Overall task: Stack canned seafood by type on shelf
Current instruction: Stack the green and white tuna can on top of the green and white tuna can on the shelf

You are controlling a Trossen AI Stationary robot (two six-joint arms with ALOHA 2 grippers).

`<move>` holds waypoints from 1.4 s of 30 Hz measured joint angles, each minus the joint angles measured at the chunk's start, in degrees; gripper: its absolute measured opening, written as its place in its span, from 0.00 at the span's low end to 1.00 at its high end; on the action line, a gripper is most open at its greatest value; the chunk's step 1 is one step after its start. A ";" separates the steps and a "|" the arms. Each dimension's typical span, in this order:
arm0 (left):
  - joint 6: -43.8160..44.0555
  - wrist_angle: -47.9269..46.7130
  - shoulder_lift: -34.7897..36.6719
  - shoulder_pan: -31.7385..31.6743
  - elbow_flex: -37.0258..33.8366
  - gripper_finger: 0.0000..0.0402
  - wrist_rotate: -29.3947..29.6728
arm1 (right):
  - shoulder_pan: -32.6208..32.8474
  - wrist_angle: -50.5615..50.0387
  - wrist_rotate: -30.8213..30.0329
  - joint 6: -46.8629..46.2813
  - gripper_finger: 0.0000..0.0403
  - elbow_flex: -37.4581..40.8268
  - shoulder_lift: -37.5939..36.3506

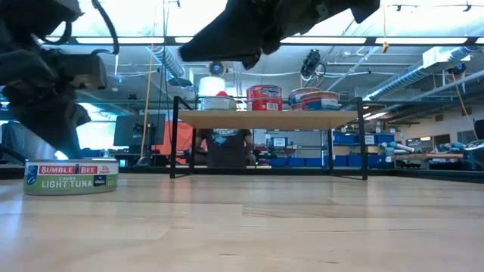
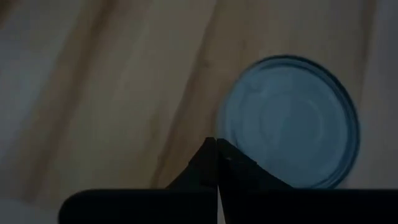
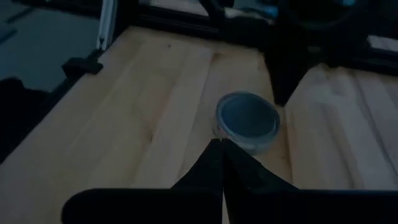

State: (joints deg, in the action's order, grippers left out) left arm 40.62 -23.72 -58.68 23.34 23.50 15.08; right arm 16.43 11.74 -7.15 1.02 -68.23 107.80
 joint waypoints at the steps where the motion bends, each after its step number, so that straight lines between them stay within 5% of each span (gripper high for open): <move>1: 0.15 1.84 -0.13 0.68 -0.86 0.00 -0.15 | 0.00 0.95 0.55 -0.15 0.01 -0.39 0.73; 13: 1.83 10.04 -1.65 5.72 -3.27 0.00 2.48 | -2.93 -2.41 7.36 -5.90 0.01 -17.49 15.56; 23: 1.10 13.81 -2.66 7.51 -3.27 0.00 6.03 | -5.90 -22.46 7.89 -8.31 0.01 -34.74 27.09; 42: -3.19 22.07 -4.45 7.97 -3.27 0.00 8.61 | -10.60 -46.91 -0.09 -3.11 0.01 -37.72 21.61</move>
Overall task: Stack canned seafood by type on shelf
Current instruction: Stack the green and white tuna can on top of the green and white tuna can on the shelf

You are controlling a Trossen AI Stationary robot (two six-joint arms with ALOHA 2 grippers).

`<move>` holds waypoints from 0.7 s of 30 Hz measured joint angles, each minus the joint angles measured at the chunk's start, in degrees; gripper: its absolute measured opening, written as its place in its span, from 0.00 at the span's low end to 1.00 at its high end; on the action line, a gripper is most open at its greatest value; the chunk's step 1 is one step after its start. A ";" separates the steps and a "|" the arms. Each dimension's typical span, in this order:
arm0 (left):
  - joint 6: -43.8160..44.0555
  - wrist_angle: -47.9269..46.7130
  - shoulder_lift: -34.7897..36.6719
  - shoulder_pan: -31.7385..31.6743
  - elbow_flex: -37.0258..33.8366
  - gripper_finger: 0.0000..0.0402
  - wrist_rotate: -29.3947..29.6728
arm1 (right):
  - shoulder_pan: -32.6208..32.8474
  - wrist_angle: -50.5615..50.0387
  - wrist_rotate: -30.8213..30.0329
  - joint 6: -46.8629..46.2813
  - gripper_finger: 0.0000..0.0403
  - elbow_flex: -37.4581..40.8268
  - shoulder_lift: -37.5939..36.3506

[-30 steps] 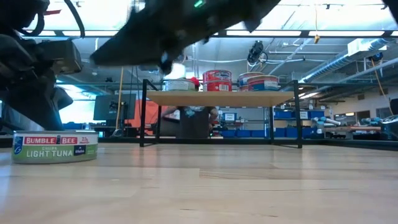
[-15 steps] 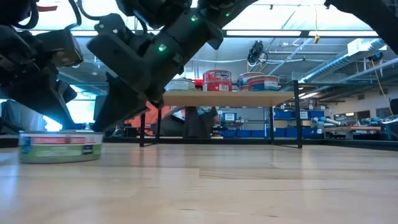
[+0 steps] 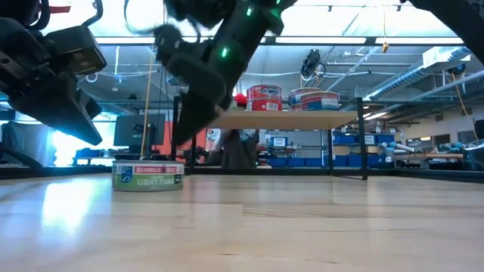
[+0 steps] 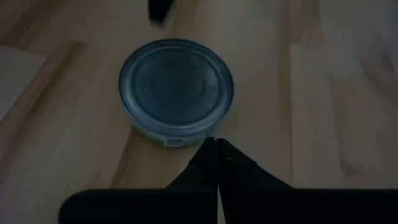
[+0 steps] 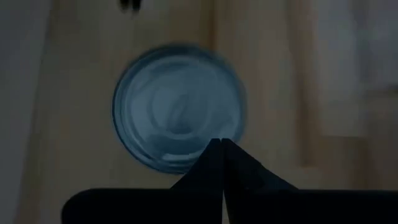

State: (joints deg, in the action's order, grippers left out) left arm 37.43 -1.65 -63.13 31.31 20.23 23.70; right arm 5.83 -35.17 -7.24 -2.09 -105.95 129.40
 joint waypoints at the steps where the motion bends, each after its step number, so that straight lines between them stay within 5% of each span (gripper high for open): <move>1: -0.02 0.61 -0.39 0.00 0.00 0.00 0.21 | -0.09 -0.27 -0.23 0.00 0.01 0.00 -0.93; 14: -3.37 4.82 -9.18 -0.17 0.00 0.00 5.30 | 6.43 3.02 0.95 6.78 0.23 0.17 0.64; 21: -5.31 7.74 -10.11 -0.17 -0.03 0.00 5.45 | 7.29 5.53 -2.72 9.82 0.25 0.11 3.59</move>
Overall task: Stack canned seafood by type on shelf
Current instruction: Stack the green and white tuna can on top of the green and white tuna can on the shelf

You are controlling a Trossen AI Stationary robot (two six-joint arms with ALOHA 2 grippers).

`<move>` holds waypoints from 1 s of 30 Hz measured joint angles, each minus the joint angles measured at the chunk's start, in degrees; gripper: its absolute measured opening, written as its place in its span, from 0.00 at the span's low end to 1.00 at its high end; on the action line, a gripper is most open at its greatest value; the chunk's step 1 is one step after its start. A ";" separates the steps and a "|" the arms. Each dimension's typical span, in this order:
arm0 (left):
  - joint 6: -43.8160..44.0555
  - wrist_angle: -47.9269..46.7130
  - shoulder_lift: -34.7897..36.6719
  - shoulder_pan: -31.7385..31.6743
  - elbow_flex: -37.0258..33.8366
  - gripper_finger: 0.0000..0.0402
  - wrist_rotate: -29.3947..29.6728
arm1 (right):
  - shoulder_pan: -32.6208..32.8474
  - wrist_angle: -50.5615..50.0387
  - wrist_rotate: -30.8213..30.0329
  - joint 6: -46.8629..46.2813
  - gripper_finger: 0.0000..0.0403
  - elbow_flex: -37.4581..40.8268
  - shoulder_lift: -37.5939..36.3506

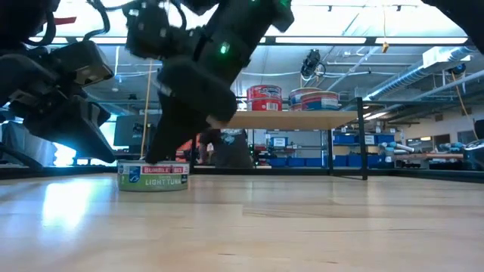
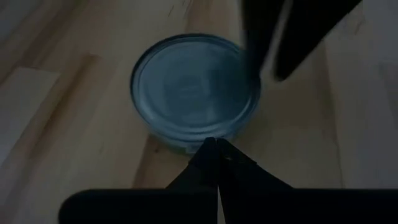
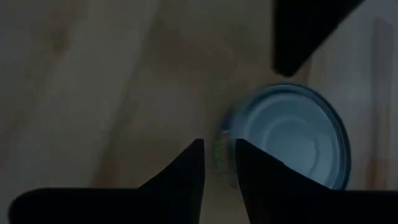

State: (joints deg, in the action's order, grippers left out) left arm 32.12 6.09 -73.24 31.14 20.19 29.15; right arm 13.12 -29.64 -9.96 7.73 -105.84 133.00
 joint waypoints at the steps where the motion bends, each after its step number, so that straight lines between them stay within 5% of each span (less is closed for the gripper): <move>1: -0.24 0.50 -0.08 0.00 0.03 0.00 0.00 | -0.11 -0.06 -0.62 0.26 0.25 0.04 0.13; 11: -0.77 2.49 -0.06 0.00 0.03 0.00 0.42 | -1.10 0.89 1.21 0.99 0.21 1.51 -0.02; 23: -3.23 4.14 2.24 0.00 0.03 0.00 1.39 | -1.44 0.71 1.90 2.33 0.02 3.23 -0.94; 30: -7.76 5.21 7.50 -0.02 0.03 0.00 4.05 | -2.29 -3.37 10.14 -3.78 0.01 0.35 -1.28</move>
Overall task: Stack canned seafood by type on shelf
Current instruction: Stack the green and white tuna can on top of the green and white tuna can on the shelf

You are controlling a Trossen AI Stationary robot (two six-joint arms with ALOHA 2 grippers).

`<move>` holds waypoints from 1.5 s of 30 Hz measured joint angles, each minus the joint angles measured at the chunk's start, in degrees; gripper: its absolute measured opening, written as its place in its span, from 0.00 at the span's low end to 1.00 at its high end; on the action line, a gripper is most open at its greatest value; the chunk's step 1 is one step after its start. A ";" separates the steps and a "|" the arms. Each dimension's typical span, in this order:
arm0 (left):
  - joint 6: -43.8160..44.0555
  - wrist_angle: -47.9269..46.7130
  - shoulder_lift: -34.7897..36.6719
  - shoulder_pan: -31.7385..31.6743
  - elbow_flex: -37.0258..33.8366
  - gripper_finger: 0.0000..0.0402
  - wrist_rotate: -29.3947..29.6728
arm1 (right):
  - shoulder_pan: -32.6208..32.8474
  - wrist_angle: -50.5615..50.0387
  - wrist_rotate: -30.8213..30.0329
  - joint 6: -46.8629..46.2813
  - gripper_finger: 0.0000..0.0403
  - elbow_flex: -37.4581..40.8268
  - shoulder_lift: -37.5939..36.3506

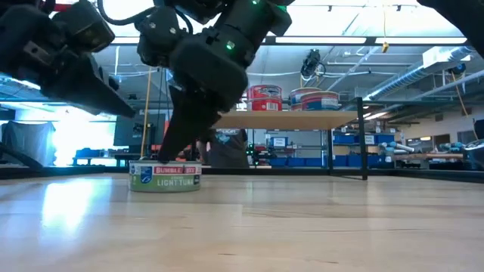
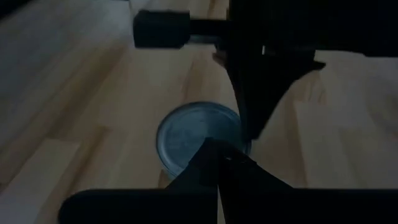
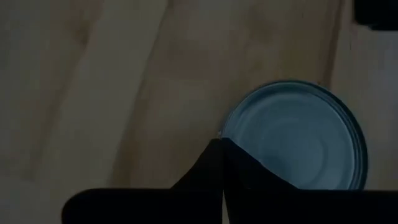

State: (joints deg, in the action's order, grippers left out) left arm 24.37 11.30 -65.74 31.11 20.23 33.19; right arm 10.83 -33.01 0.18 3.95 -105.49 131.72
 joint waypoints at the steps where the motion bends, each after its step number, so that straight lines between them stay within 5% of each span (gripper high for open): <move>1: -0.22 -0.18 0.70 0.00 0.00 0.00 0.06 | -0.17 -0.22 0.73 -1.49 0.01 -0.33 -0.21; 9: -1.85 -0.44 2.08 0.00 0.00 0.00 0.28 | -2.23 -1.72 10.42 -9.38 0.01 -2.40 -0.67; 16: -1.87 -0.76 1.69 0.00 0.00 0.00 0.26 | 0.64 -4.24 -3.67 1.71 0.14 -1.91 -0.60; 22: -1.87 -0.69 1.69 0.01 0.00 0.00 0.26 | 1.86 -3.51 -5.78 5.22 0.20 -0.31 -0.56; 33: -1.96 -0.40 1.69 0.01 0.00 0.00 0.26 | 1.73 -1.58 -8.56 6.92 0.19 3.48 -0.92; 40: -2.59 -0.38 1.69 0.01 0.00 0.00 0.26 | 1.73 -1.69 -8.36 9.03 0.02 3.76 -0.96; 45: -2.74 -0.36 1.69 0.02 0.00 0.00 0.26 | 0.58 -4.98 -3.26 5.80 0.01 1.41 -0.71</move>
State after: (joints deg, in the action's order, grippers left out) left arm 21.63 10.94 -64.05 31.13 20.23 33.45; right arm 11.41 -37.99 -3.08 9.75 -104.08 131.00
